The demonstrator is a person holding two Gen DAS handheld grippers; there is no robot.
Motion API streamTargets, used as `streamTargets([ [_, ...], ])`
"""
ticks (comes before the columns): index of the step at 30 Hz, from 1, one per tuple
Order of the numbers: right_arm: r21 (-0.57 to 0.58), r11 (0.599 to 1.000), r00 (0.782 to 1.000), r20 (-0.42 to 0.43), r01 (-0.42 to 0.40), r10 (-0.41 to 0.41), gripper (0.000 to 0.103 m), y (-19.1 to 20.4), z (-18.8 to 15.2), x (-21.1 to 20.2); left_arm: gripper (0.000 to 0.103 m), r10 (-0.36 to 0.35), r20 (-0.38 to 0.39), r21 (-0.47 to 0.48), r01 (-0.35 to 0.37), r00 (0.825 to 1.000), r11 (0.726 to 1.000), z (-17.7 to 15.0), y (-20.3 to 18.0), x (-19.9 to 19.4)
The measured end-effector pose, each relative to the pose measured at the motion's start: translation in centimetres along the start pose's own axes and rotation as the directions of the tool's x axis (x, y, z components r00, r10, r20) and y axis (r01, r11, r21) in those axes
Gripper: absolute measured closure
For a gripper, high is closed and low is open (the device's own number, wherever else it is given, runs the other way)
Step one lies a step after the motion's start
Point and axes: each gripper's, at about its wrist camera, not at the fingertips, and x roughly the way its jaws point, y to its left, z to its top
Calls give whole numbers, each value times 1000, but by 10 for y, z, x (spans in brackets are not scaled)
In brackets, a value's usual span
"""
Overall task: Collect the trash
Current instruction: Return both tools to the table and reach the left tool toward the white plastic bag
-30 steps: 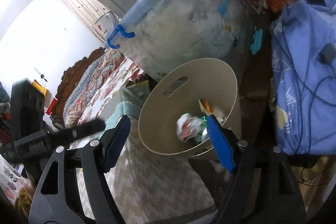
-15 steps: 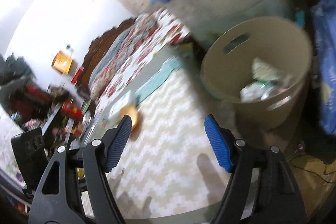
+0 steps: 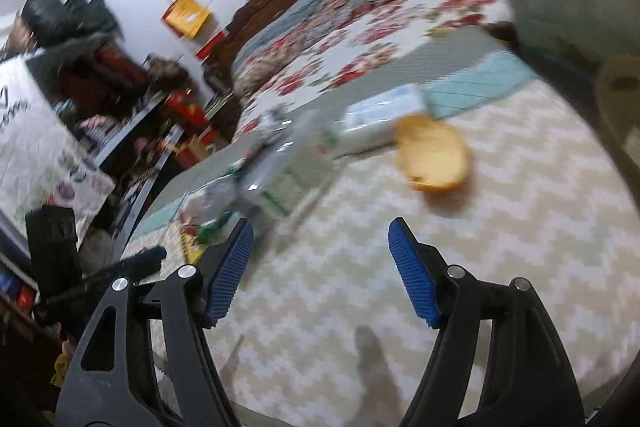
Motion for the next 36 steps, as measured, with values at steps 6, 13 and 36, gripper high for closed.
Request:
streamTargets([
  [6, -63, 998, 999, -43, -7, 5, 31, 37, -1, 24, 13, 42, 70, -42, -39, 997, 998, 13, 25, -7],
  [13, -59, 998, 996, -85, 22, -27, 31, 48, -6, 38, 10, 60, 87, 11, -62, 994, 998, 30, 26, 15],
  [36, -164, 986, 994, -105, 17, -35, 31, 100, 2, 64, 67, -174, 46, -51, 176, 984, 983, 10, 47, 14],
])
